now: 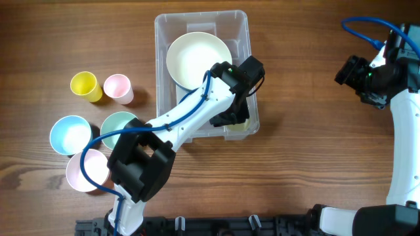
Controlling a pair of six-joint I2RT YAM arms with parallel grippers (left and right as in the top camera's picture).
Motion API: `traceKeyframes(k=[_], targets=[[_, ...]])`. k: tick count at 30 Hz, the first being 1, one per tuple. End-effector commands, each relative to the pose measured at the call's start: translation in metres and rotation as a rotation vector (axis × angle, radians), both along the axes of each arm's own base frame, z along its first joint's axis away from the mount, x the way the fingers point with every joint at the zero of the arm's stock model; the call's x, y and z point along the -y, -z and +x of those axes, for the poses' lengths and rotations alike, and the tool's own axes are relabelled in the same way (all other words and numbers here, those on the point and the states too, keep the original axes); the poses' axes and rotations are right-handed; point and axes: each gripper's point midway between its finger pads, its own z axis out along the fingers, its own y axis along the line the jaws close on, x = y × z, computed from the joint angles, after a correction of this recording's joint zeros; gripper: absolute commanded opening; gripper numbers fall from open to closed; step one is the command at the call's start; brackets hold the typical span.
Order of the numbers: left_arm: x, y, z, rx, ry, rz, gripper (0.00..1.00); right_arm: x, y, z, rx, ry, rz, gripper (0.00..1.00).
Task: Pack container
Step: 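Carry the white cup with the left gripper into the bin and release, then grasp the yellow cup with the left gripper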
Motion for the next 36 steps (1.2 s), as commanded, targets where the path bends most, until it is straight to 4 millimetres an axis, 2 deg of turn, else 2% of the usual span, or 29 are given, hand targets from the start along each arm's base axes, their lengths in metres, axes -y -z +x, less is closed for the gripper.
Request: traceKeyframes(k=[1,3,6,7,8,9,10,12,14,15,17,19,21,23,25,26,29,34,36], targets=[[-0.009,0.005,0.006,0.011,-0.014,0.032,0.51,-0.002,0.005,0.001,-0.009,-0.016,0.013,0.82],[-0.02,-0.004,0.017,0.05,-0.036,0.055,0.55,-0.002,0.005,0.001,-0.01,-0.022,0.01,0.82],[-0.039,-0.043,0.036,0.131,-0.026,0.049,0.57,-0.002,0.005,0.002,-0.01,-0.029,0.007,0.82],[-0.048,-0.063,0.042,0.166,-0.025,0.042,0.58,-0.002,0.005,0.002,-0.009,-0.029,0.006,0.82],[-0.065,-0.091,0.05,0.227,-0.039,0.052,0.58,-0.002,0.005,0.002,-0.01,-0.029,0.006,0.82],[-0.079,-0.109,0.056,0.278,-0.062,0.074,0.59,-0.002,0.005,0.002,-0.009,-0.029,0.007,0.82],[-0.096,-0.127,0.061,0.334,-0.093,0.103,0.59,-0.002,0.005,0.002,-0.01,-0.029,0.007,0.82],[-0.139,-0.164,0.072,0.454,-0.185,0.155,0.71,-0.002,0.005,0.002,-0.009,-0.032,0.005,0.81],[-0.19,-0.195,0.08,0.54,-0.305,0.172,0.77,-0.002,0.005,0.002,-0.01,-0.032,0.005,0.81],[-0.206,-0.201,0.081,0.553,-0.347,0.176,0.79,-0.002,0.005,0.002,-0.009,-0.032,0.005,0.81],[-0.264,-0.21,0.083,0.557,-0.491,0.204,0.84,-0.002,0.005,0.002,-0.009,-0.033,0.005,0.81],[-0.319,-0.203,0.083,0.517,-0.597,0.25,0.84,-0.002,0.005,0.002,-0.009,-0.033,0.005,0.81],[-0.353,-0.188,0.082,0.462,-0.691,0.256,0.86,-0.002,0.005,0.002,-0.009,-0.033,0.005,0.81],[-0.386,-0.162,0.08,0.373,-0.783,0.24,0.88,-0.002,0.005,0.002,-0.008,-0.034,0.004,0.81],[-0.41,-0.139,0.079,0.299,-0.844,0.239,0.88,-0.002,0.005,0.002,-0.008,-0.039,0.002,0.81],[-0.432,-0.117,0.077,0.234,-0.893,0.256,0.88,-0.002,0.005,0.002,-0.008,-0.04,0.002,0.81],[-0.442,-0.084,0.082,0.153,-0.919,0.217,0.88,-0.002,0.004,0.002,-0.007,-0.04,0.001,0.8],[-0.442,-0.023,0.095,0.025,-0.848,0.175,0.85,-0.002,0.004,0.002,-0.008,-0.043,0.0,0.81],[-0.443,-0.009,0.097,0.0,-0.846,0.177,0.85,-0.002,0.004,0.002,-0.008,-0.053,-0.005,0.8]])
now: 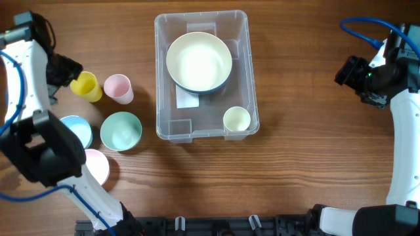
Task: Pack container
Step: 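Grasp the yellow cup with the left gripper, then place the yellow cup over the white cup in the bin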
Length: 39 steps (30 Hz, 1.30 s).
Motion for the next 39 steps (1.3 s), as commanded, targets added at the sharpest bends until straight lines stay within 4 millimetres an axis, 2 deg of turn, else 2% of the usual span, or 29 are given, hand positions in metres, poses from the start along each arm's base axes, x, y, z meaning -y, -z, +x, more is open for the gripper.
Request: traceKeyframes(k=[1,2,5,8,11,12,14,20,22,27,30,31,33,34,35,37,39], targets=[[0.006,0.036,0.007,-0.051,0.039,-0.055,0.84,-0.001,0.005,0.001,-0.012,-0.022,0.003,0.79],[0.005,0.042,0.008,-0.055,0.04,-0.056,0.84,-0.001,0.005,0.001,-0.012,-0.022,0.002,0.79],[0.003,0.055,0.016,-0.048,0.04,-0.054,0.73,-0.001,0.005,0.001,-0.012,-0.023,0.002,0.78],[0.001,0.057,0.024,-0.019,0.043,-0.043,0.5,-0.001,0.005,0.001,-0.012,-0.023,0.002,0.78],[-0.001,0.057,0.028,-0.005,0.043,-0.037,0.4,-0.001,0.005,0.001,-0.012,-0.023,0.002,0.78],[0.0,0.057,0.029,0.001,0.043,-0.044,0.29,-0.001,0.005,0.001,-0.011,-0.023,0.002,0.78],[0.002,0.057,0.03,0.005,0.044,-0.053,0.16,-0.001,0.005,0.001,-0.011,-0.023,0.002,0.78],[0.009,0.064,0.031,0.001,0.052,-0.083,0.13,-0.001,0.005,0.001,-0.012,-0.023,0.002,0.78],[0.013,0.069,0.031,-0.01,0.055,-0.098,0.04,-0.001,0.005,0.001,-0.012,-0.023,0.002,0.78],[0.013,0.063,0.031,-0.001,0.069,-0.095,0.04,-0.001,0.005,0.001,-0.012,-0.024,0.001,0.78],[0.013,0.038,0.033,0.04,0.085,-0.078,0.04,-0.001,0.005,0.001,-0.012,-0.025,0.001,0.78],[0.014,0.021,0.035,0.073,0.089,-0.074,0.04,-0.001,0.005,0.001,-0.012,-0.024,0.002,0.78],[0.024,-0.022,0.038,0.157,0.109,-0.07,0.04,-0.001,0.005,0.001,-0.011,-0.025,0.001,0.78],[0.037,-0.058,0.037,0.228,0.135,-0.071,0.04,-0.001,0.005,0.001,-0.011,-0.025,0.001,0.77],[0.046,-0.079,0.036,0.27,0.154,-0.068,0.04,-0.001,0.005,0.001,-0.012,-0.025,0.001,0.77],[0.072,-0.133,0.028,0.387,0.216,-0.038,0.04,-0.001,0.005,0.001,-0.012,-0.025,0.002,0.77],[0.11,-0.179,0.018,0.5,0.307,-0.021,0.04,-0.001,0.005,0.001,-0.012,-0.024,0.002,0.77]])
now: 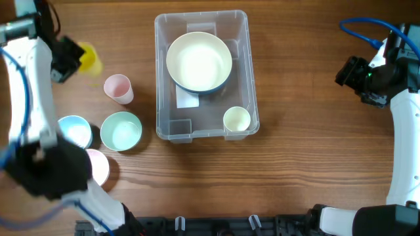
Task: Pack container
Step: 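Place the yellow cup over the white cup in the bin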
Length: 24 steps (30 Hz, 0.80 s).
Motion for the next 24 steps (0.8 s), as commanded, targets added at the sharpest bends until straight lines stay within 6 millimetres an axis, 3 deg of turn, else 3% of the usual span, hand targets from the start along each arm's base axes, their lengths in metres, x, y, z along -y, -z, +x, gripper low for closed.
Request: traceKeyframes(k=[1,3,7,8,10,15,20,24], targets=[[0.074,-0.113,-0.016,0.289,0.183,0.027,0.04,-0.001,0.005,0.001,-0.012,-0.017,0.006,0.77],[0.125,-0.135,-0.028,0.347,0.308,0.013,0.04,-0.001,0.005,0.001,-0.013,-0.017,0.005,0.77],[0.206,-0.137,-0.041,0.352,0.471,-0.05,0.04,-0.002,0.006,-0.001,-0.02,-0.017,0.007,0.78],[0.238,-0.131,-0.047,0.334,0.531,-0.076,0.04,-0.002,0.006,-0.001,-0.02,-0.017,0.007,0.78],[0.279,-0.118,-0.054,0.297,0.613,-0.1,0.04,-0.002,0.006,-0.001,-0.019,-0.017,0.007,0.78],[0.363,-0.067,-0.078,0.151,0.796,-0.132,0.04,-0.004,0.006,0.0,-0.016,-0.023,0.021,0.78],[0.403,-0.018,-0.101,0.003,0.898,-0.099,0.04,-0.004,0.006,0.0,-0.017,-0.024,0.02,0.78],[0.398,0.002,-0.116,-0.108,0.889,-0.061,0.04,-0.004,0.006,0.0,-0.017,-0.024,0.02,0.78]])
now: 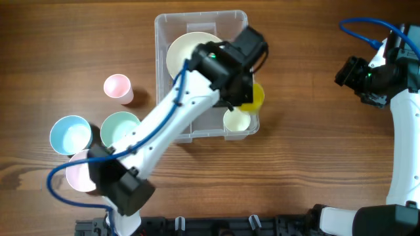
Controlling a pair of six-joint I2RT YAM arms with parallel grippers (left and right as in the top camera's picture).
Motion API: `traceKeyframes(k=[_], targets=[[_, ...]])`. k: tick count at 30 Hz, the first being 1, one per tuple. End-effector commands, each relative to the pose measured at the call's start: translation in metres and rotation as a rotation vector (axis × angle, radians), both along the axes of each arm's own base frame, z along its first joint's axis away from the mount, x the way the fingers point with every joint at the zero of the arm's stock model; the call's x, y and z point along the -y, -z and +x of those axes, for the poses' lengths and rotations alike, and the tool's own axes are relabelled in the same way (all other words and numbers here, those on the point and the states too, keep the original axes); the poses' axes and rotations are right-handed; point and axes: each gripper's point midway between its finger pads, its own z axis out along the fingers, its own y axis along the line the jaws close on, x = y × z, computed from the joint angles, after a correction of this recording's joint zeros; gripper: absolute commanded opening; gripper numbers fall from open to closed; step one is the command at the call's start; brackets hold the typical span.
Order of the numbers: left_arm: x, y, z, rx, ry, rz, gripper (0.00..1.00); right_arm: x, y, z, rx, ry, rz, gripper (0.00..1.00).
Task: Pack container
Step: 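Place the yellow cup over the white cup in the bin, then reach the left gripper to the pink cup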
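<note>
The clear plastic container (164,26) stands at the table's middle, holding a large cream bowl (180,52) and a pale yellow cup (235,120) in its near right corner. My left gripper (248,98) is shut on the yellow cup (254,96), which hangs over the container's right side, just above the pale cup. Its arm covers much of the bowl. My right gripper (346,71) sits at the far right edge, away from everything; its fingers are too dark to read.
Left of the container stand a pink cup (117,87), a mint bowl (119,124), a light blue bowl (69,133) and a pink bowl (80,176), partly under the left arm. A blue cable (361,29) loops by the right arm.
My left gripper, with the yellow cup in it, has moved from the far left of the table to above the container's near right corner. The right arm has stayed still.
First my left gripper was inside the container at the pale yellow cup. Then it was at the yellow cup on the far left. After that it held that cup lifted off the table, and now holds it over the container.
</note>
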Motion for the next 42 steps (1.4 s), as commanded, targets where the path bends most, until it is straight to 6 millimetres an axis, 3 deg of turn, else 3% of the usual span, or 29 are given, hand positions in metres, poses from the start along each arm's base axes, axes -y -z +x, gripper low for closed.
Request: traceKeyframes(k=[1,8,17,18,19,20,24,28,32,33,34,38,42], targets=[[-0.01,0.009,-0.009,-0.051,-0.036,0.052,0.04,-0.003,0.005,0.001,-0.013,-0.021,0.012,0.78],[-0.024,0.022,-0.011,-0.095,-0.054,0.102,0.04,-0.003,0.005,0.0,-0.014,-0.021,0.012,0.78],[-0.022,0.048,-0.01,-0.124,-0.05,0.133,0.04,-0.003,0.006,-0.001,-0.019,-0.021,0.014,0.78],[-0.022,0.048,-0.01,-0.124,-0.05,0.133,0.15,-0.003,0.006,-0.001,-0.019,-0.021,0.014,0.78],[-0.022,0.048,-0.01,-0.124,-0.047,0.133,0.41,-0.003,0.006,-0.001,-0.019,-0.021,0.014,0.78],[-0.023,0.048,-0.01,-0.124,-0.046,0.134,0.55,-0.003,0.006,-0.001,-0.019,-0.021,0.014,0.78],[-0.029,0.045,-0.004,-0.108,-0.044,0.139,0.65,-0.003,0.006,-0.001,-0.019,-0.021,0.013,0.78],[-0.085,0.015,0.026,-0.028,-0.189,0.145,0.67,-0.003,0.006,-0.001,-0.019,-0.021,0.013,0.78],[-0.185,-0.028,0.057,0.06,-0.416,0.099,0.7,-0.003,0.006,-0.001,-0.019,-0.022,0.013,0.77],[-0.202,-0.031,0.06,0.063,-0.461,0.098,0.71,-0.003,0.006,-0.001,-0.019,-0.021,0.013,0.78],[-0.232,-0.033,0.065,0.065,-0.53,0.1,0.71,-0.003,0.006,-0.001,-0.019,-0.022,0.013,0.77],[-0.304,-0.012,0.074,0.023,-0.685,0.126,0.73,-0.003,0.006,-0.001,-0.019,-0.021,0.013,0.78],[-0.335,0.048,0.071,-0.094,-0.735,0.152,0.74,-0.003,0.006,-0.001,-0.019,-0.021,0.013,0.78]])
